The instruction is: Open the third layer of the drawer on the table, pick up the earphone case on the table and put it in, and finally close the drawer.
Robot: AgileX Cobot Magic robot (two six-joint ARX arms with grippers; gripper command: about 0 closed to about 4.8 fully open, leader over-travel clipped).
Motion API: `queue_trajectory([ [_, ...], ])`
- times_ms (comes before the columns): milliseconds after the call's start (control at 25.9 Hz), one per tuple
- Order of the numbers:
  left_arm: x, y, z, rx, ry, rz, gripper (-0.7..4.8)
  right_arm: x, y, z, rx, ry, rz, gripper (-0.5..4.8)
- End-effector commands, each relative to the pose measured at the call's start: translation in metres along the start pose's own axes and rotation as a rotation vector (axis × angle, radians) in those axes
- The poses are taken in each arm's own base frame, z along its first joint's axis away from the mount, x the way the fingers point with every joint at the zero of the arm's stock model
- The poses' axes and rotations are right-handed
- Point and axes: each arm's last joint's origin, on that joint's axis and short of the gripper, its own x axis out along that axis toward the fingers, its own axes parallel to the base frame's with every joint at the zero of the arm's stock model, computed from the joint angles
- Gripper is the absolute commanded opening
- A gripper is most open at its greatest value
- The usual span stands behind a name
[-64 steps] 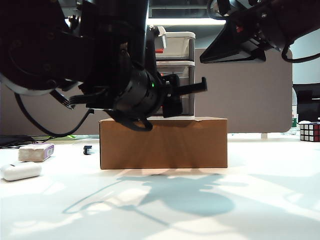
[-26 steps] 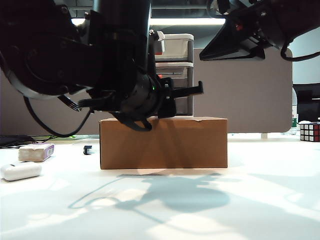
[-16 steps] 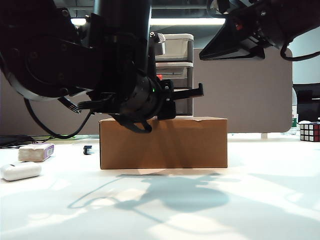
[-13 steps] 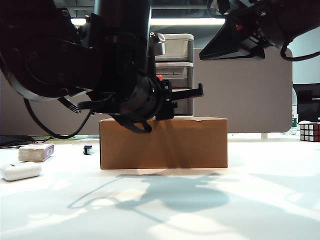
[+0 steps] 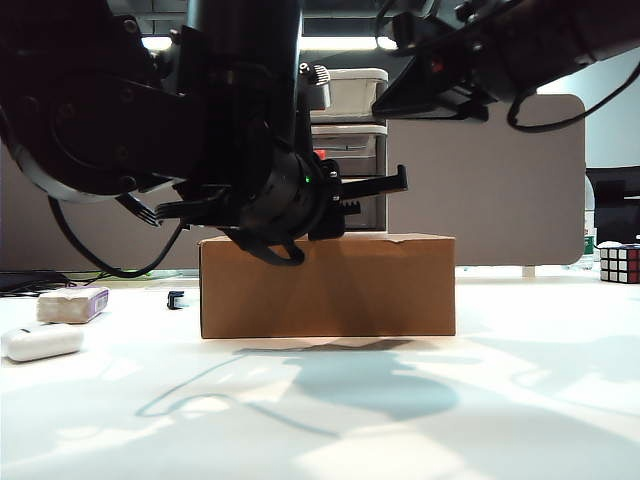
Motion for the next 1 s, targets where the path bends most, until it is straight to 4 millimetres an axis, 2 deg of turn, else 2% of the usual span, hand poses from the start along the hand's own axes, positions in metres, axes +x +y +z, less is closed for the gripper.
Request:
queue_trajectory([
  [39, 0.001, 0.0, 0.002, -0.013, -0.015, -0.001, -0.04, 0.01, -0.003, 0.008, -0.031, -0.034, -0.006, -0.06],
  [193, -0.001, -0.002, 0.002, -0.01, -0.015, -0.006, -0.05, 0.023, -0.005, 0.011, -0.035, -0.035, -0.005, -0.06],
  [270, -0.003, -0.003, 0.002, -0.008, -0.015, -0.008, -0.05, 0.035, -0.008, 0.013, -0.035, -0.03, -0.005, -0.06],
  [463, -0.006, -0.007, 0.002, 0.011, -0.017, 0.004, -0.05, 0.045, -0.013, 0.015, -0.033, -0.028, -0.023, -0.06],
  [849, -0.018, -0.012, -0.001, 0.017, -0.013, 0.012, -0.05, 0.048, -0.021, 0.02, -0.033, -0.041, -0.069, -0.06],
  [1004, -0.031, -0.017, -0.003, 0.023, -0.01, 0.024, -0.05, 0.048, -0.021, 0.021, -0.033, -0.042, -0.068, -0.06],
])
